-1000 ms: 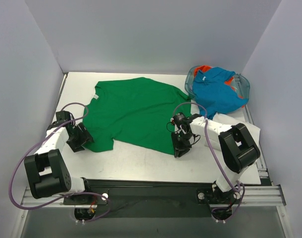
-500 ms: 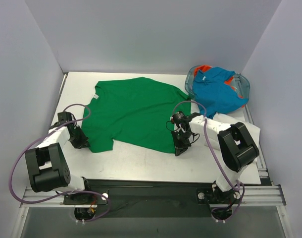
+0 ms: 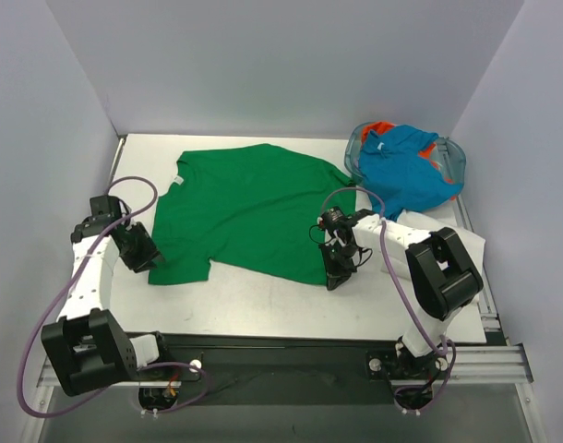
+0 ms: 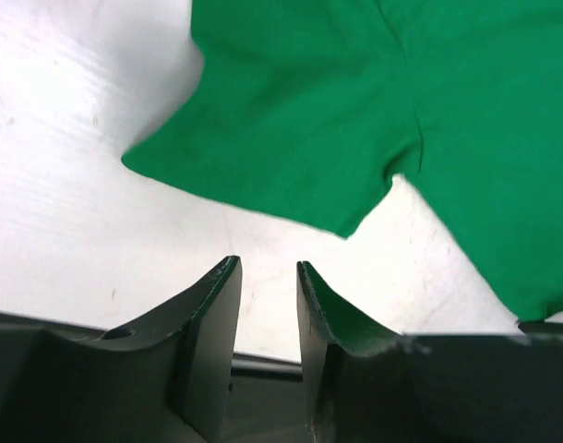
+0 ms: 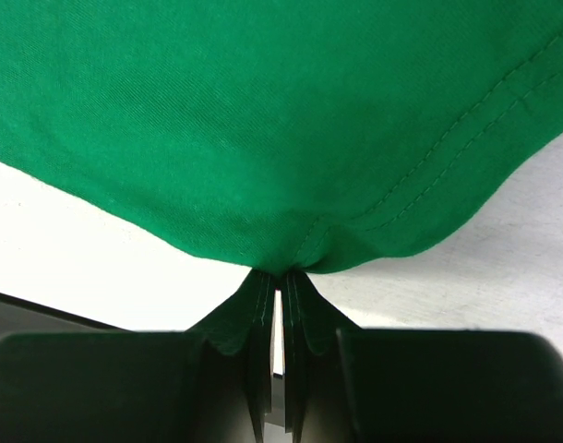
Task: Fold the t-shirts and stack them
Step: Flatten out the tshirt
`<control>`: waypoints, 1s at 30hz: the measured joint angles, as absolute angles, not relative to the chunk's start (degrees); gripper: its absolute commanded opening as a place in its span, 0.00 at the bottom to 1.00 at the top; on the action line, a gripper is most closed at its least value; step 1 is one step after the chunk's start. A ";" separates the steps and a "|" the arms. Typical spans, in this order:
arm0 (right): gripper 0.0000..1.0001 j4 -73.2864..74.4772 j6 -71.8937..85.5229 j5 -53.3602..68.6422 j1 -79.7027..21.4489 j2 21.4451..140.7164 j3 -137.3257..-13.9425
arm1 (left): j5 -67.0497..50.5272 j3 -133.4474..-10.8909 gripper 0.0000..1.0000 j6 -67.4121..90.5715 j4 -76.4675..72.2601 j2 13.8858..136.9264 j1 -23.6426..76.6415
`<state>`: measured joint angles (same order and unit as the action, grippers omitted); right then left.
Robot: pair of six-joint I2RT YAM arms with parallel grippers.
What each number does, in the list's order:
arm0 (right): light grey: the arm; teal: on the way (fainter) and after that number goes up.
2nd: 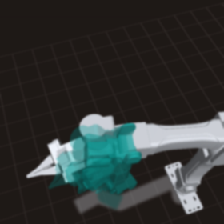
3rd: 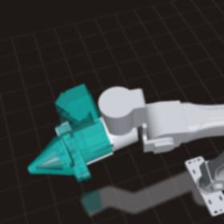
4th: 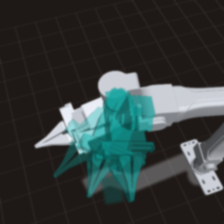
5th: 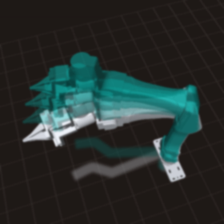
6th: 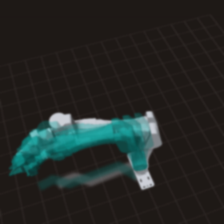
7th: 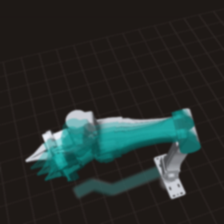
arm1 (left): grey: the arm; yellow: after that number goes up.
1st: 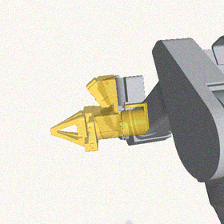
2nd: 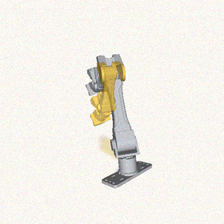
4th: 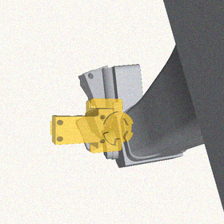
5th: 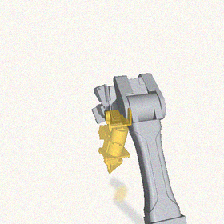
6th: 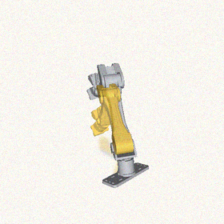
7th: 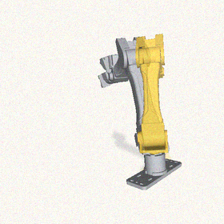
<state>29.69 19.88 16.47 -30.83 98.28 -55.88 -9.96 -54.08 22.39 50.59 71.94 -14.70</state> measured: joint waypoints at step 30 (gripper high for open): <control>0.00 30.59 18.94 16.29 -28.73 98.28 -56.60 | -0.10 -45.65 0.46 25.82 39.99 80.36 -18.63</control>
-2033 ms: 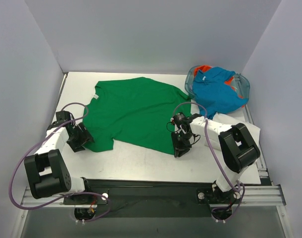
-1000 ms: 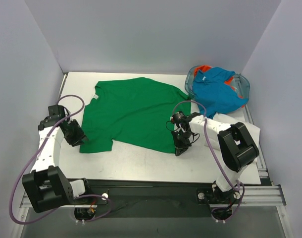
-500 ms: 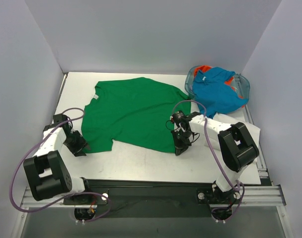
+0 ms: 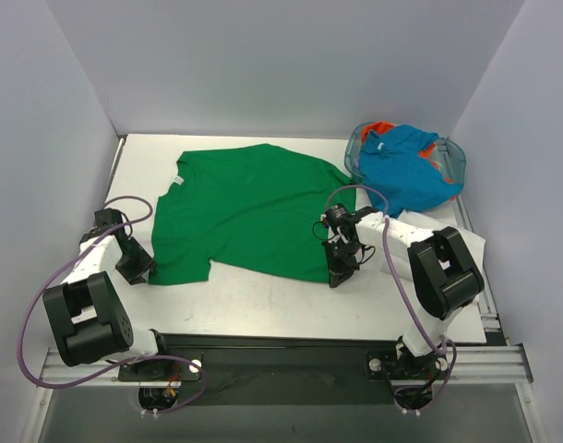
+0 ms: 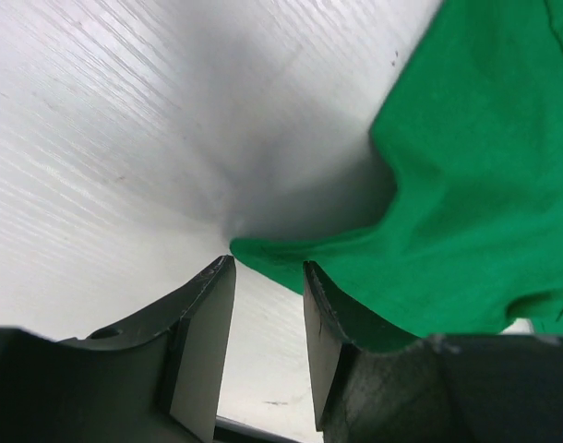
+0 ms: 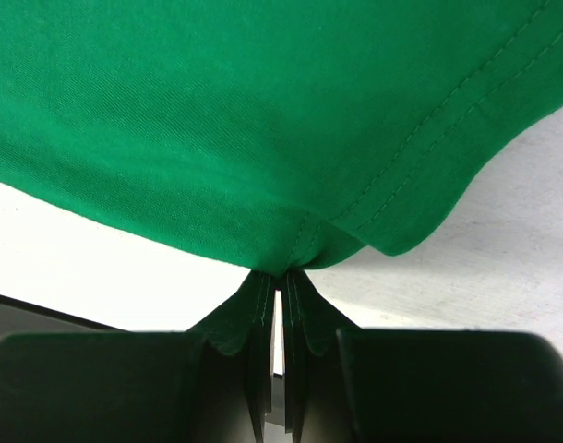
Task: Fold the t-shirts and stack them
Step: Flatten out the tshirt
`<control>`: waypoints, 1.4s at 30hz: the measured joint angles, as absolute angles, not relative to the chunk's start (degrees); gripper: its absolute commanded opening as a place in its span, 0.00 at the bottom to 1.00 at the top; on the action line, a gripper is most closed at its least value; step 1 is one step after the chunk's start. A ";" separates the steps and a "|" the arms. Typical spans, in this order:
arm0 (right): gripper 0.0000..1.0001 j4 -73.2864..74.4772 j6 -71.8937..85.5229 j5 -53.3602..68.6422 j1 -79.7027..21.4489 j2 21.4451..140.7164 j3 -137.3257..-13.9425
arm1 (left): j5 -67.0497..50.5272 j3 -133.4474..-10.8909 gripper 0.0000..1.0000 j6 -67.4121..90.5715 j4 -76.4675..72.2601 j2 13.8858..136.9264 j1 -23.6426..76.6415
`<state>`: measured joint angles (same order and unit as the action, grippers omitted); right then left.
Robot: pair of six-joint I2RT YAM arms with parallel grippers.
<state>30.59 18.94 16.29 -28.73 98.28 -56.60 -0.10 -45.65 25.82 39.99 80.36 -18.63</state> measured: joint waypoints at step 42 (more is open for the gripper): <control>0.00 36.80 18.13 16.82 -26.15 98.06 -64.77 | -9.78 -46.94 0.00 31.94 35.40 73.49 -19.35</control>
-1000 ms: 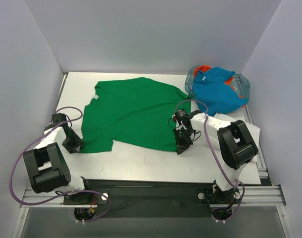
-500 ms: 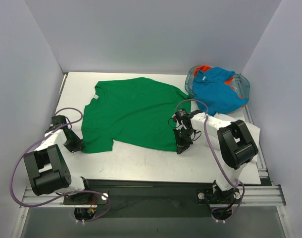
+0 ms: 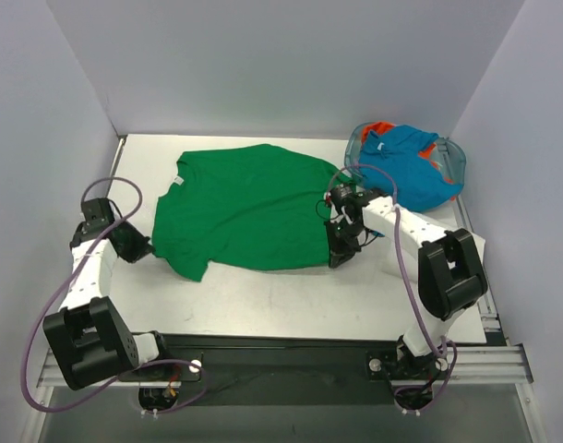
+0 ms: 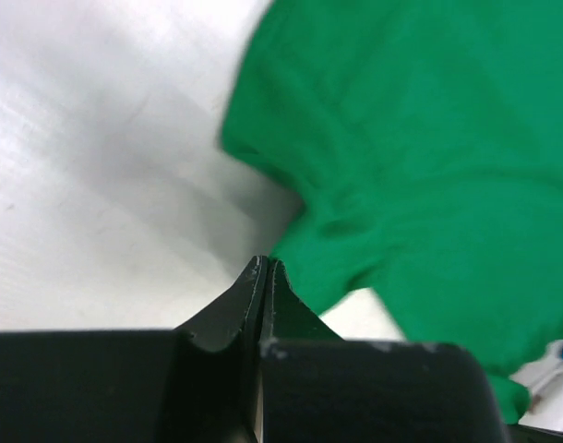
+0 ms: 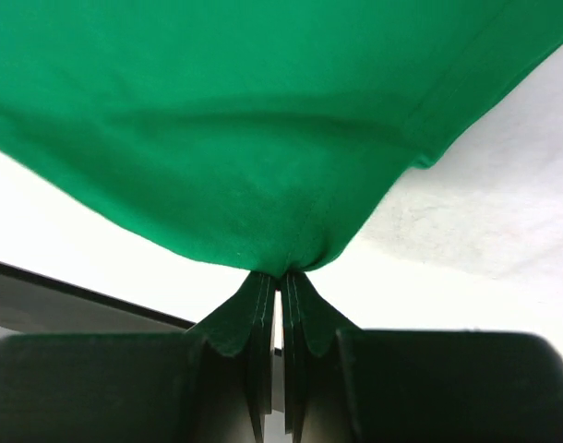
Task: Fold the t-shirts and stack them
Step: Flatten out the tshirt
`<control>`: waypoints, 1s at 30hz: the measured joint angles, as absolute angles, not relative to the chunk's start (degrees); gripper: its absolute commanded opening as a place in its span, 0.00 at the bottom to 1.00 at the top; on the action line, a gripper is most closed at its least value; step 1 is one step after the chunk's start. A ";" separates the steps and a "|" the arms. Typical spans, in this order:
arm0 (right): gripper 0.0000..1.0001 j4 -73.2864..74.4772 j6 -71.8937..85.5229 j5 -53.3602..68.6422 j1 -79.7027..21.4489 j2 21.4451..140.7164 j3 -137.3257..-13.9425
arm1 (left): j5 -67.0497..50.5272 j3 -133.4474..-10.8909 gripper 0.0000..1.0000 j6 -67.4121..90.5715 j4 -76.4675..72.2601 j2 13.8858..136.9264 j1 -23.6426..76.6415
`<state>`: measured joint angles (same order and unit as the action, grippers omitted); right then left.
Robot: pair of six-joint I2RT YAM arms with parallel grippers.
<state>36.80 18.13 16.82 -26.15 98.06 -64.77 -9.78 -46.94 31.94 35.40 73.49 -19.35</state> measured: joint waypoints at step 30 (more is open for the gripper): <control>0.00 46.37 14.55 5.30 -26.02 67.07 -112.44 | -6.28 -114.30 0.00 40.27 33.39 57.91 -19.90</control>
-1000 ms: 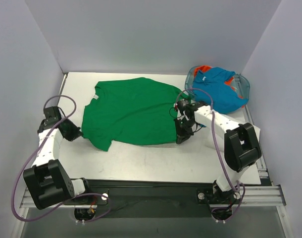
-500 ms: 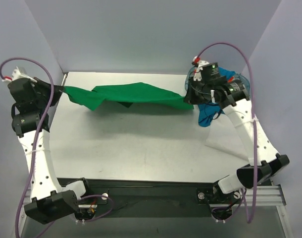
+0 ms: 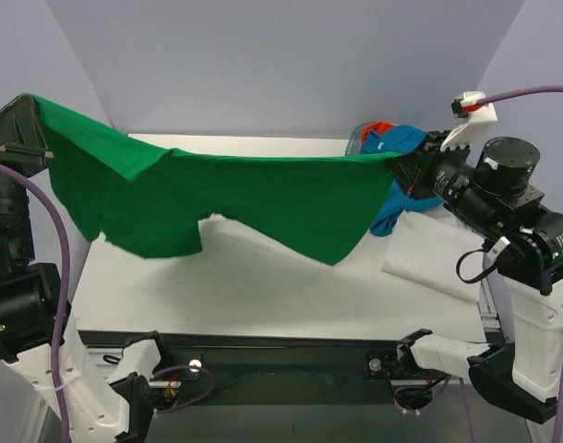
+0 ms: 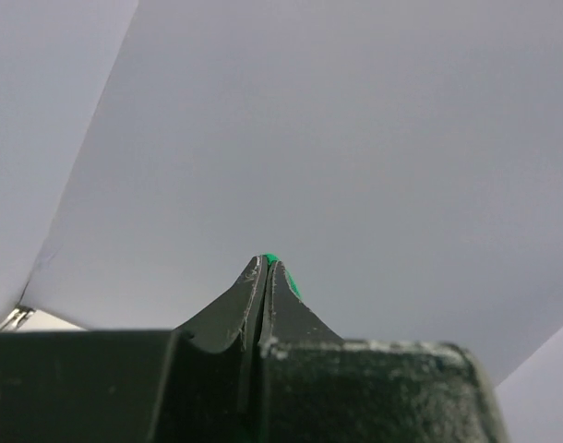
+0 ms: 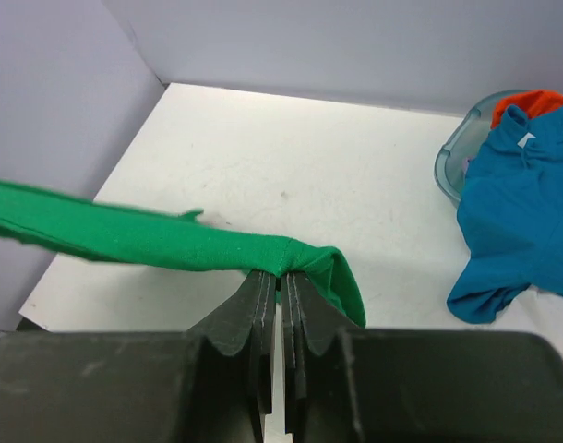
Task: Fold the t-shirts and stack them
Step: Flatten out the tshirt
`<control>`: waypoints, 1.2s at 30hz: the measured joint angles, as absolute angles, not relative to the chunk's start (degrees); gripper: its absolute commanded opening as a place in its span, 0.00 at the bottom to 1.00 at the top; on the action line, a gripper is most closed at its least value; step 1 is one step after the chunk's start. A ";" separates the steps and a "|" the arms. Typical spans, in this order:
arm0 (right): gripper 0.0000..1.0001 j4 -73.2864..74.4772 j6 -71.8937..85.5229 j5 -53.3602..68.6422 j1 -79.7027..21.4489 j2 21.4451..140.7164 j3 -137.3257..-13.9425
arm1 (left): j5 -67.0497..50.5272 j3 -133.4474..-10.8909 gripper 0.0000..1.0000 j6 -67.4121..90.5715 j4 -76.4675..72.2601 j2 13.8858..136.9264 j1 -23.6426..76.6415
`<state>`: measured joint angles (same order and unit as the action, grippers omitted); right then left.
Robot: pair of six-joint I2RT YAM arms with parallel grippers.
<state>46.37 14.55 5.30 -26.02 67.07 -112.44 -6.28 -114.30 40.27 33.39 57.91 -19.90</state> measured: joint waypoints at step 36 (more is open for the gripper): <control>0.00 36.80 14.11 4.43 -19.68 86.50 -120.31 | -12.93 -102.98 0.00 48.90 13.32 66.35 -15.68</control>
<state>36.80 14.11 4.43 -19.68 86.50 -120.31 -12.93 -102.98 48.90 13.32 66.35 -15.68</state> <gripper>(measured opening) 0.040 0.046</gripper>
